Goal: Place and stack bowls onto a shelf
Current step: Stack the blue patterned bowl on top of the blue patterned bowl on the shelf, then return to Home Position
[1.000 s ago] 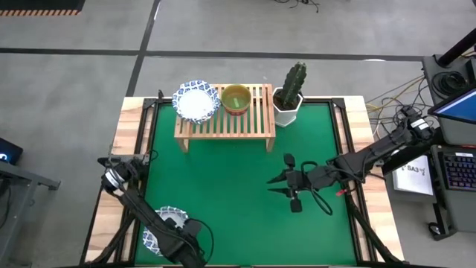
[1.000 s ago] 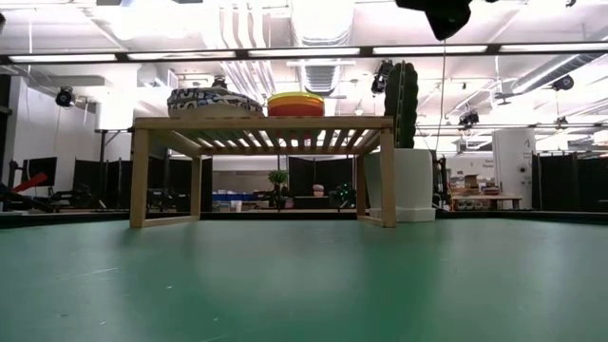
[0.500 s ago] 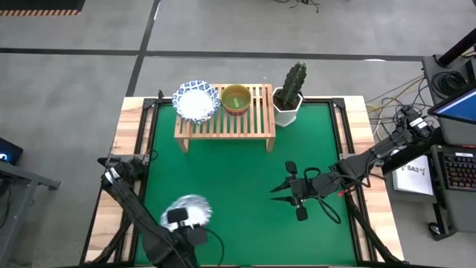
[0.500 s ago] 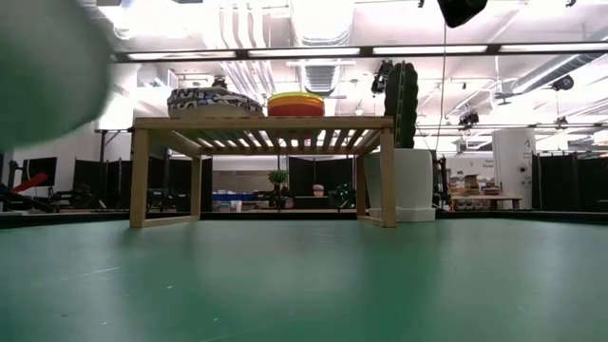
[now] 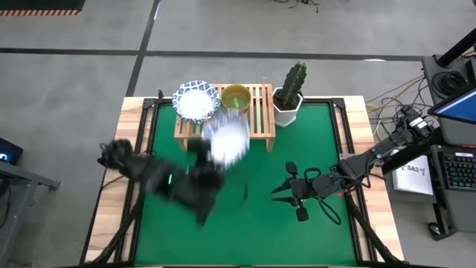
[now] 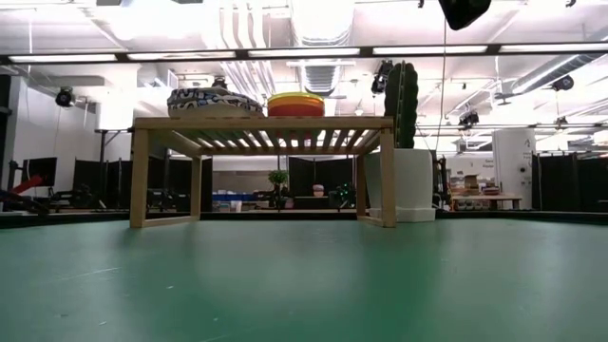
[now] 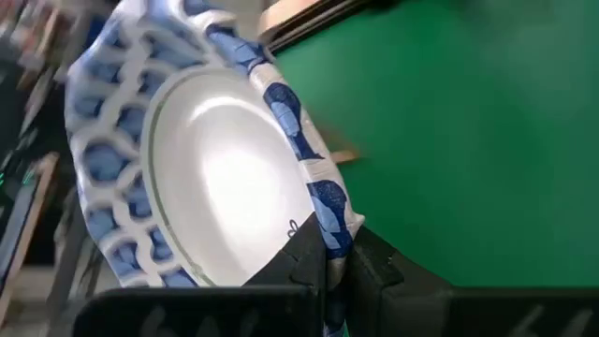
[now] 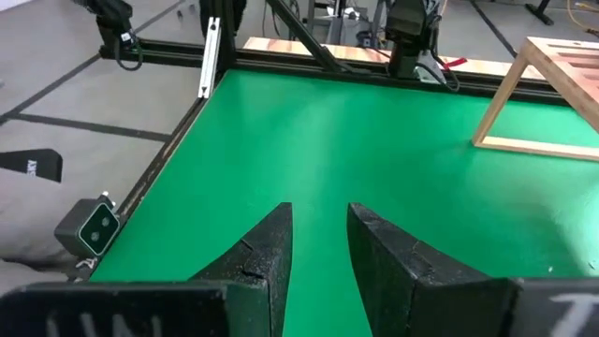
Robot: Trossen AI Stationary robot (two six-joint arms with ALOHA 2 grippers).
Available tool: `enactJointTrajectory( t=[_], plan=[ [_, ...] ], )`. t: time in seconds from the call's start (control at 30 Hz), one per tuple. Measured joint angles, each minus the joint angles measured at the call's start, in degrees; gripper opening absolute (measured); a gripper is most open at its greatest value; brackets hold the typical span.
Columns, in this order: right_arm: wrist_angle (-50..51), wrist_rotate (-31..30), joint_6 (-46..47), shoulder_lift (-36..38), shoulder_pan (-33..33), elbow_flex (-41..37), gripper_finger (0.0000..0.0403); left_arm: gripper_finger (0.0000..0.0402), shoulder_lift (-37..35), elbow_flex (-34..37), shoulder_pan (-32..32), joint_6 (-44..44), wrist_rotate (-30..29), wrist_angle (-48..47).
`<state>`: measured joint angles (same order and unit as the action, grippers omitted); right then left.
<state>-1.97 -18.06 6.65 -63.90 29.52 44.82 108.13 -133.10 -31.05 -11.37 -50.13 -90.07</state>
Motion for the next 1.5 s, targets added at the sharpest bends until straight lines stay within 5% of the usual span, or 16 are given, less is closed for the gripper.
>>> enactJointTrajectory(
  t=[0.17,0.43,0.53,0.87,1.2,1.5],
  plan=[
    [-0.03,-0.02,0.03,0.00,0.00,-0.02,0.0095,0.0000,-4.50,0.84,16.71,1.43,5.35,-0.05],
    [0.01,-0.01,-0.04,0.00,0.00,-0.04,0.0095,0.0000,-6.03,5.22,43.17,-7.49,31.38,0.03],
    [0.03,0.00,-0.02,0.00,0.00,-0.08,0.0095,0.0000,-6.07,7.80,47.82,-6.12,30.53,-0.02],
    [0.04,0.00,0.34,0.00,-0.02,-0.11,0.0095,0.0012,-6.03,12.22,49.97,-1.16,24.49,0.05],
    [0.03,0.00,0.99,0.00,-0.02,-0.11,0.0095,0.0128,-6.03,16.41,50.00,-0.44,23.61,0.04],
    [1.41,0.00,3.53,0.00,-0.02,-0.11,0.0095,0.0201,-8.65,12.22,46.69,1.80,23.67,0.01]
  ],
)
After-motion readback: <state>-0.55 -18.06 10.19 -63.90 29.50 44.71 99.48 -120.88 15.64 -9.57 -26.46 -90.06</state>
